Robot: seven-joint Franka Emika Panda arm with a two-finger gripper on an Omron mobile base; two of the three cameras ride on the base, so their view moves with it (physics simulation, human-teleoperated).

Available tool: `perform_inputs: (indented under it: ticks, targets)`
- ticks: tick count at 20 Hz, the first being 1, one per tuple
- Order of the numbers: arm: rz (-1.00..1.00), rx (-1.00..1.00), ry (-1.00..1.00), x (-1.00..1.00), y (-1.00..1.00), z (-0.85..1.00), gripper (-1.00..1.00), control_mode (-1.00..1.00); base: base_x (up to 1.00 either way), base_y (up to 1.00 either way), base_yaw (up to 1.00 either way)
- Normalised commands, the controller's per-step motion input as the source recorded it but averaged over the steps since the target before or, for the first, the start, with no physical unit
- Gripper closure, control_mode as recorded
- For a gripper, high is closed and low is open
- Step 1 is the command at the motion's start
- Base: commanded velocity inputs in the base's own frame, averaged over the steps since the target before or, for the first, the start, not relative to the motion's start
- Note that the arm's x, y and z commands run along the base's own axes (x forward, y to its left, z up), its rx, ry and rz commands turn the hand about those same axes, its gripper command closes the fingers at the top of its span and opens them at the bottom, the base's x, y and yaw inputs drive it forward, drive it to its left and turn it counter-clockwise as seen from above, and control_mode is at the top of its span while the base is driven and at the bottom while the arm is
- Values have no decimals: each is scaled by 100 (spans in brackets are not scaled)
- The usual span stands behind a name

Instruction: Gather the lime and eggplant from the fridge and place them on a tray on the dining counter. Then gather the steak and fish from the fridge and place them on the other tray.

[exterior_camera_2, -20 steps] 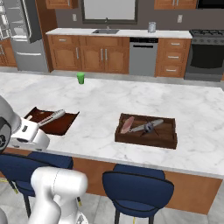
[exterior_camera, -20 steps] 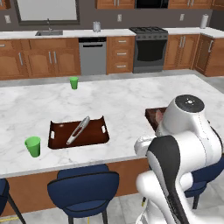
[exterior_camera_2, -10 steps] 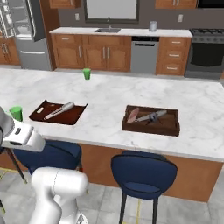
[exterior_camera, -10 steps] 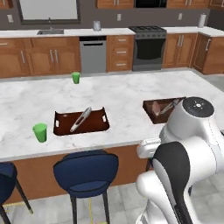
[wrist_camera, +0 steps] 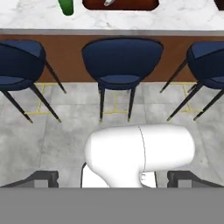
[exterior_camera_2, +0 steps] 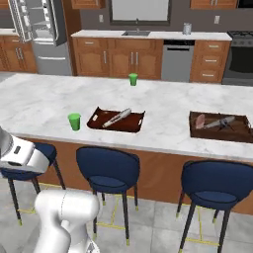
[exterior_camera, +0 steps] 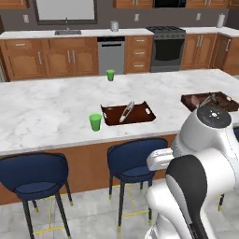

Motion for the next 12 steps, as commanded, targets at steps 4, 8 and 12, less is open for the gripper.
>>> perform_inputs:
  ticks: [4,8,12]
  targets:
    - [0,0,0,0,0,0,-100,100,-8,100,-7]
    - [0,0,0,0,0,0,-100,100,-2,100,-7]
    - [0,0,0,0,0,0,-100,100,0,100,-6]
